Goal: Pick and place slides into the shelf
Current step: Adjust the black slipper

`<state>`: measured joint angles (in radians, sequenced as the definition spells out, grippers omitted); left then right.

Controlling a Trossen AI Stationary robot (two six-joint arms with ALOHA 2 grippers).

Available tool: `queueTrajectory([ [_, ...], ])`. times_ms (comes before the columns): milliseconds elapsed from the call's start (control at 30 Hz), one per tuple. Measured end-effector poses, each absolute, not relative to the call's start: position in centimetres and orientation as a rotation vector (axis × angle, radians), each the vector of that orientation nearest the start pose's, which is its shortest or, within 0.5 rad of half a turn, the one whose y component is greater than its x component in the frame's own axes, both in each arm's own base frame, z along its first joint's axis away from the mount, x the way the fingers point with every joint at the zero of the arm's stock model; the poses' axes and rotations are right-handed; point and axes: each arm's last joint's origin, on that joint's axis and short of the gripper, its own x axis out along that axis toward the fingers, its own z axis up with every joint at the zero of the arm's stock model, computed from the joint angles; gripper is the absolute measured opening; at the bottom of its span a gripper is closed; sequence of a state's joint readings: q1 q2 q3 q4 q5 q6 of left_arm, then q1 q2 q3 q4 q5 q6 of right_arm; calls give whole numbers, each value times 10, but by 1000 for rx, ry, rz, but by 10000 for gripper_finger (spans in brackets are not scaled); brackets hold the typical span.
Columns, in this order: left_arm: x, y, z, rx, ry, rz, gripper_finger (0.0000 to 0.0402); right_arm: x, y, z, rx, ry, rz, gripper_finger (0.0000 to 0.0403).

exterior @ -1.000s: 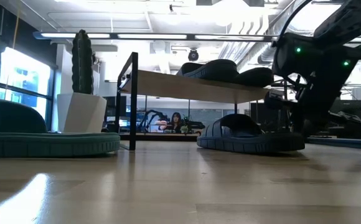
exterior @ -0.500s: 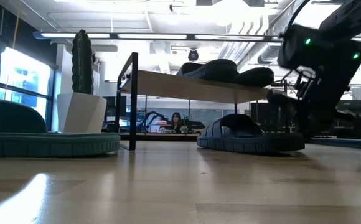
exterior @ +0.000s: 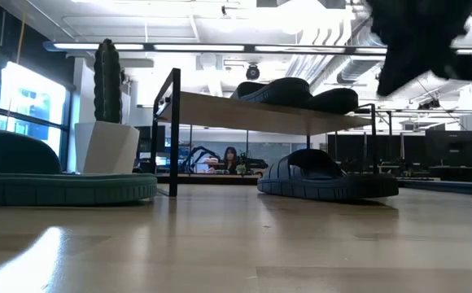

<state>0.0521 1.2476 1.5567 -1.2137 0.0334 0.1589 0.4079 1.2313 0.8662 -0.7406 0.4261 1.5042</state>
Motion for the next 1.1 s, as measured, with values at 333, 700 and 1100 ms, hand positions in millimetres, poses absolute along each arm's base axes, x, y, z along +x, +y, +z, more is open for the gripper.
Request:
queueTrajectory([
  [333,210,10,409,109,914,-56,166,230,165,217,752,644,-752,0],
  [700,210,10,409,110,912,-56,166,288,217,155,650,739,-983,0],
  [1100,210,10,409,110,913,-56,166,301,204,122,651,659,-1120,0],
])
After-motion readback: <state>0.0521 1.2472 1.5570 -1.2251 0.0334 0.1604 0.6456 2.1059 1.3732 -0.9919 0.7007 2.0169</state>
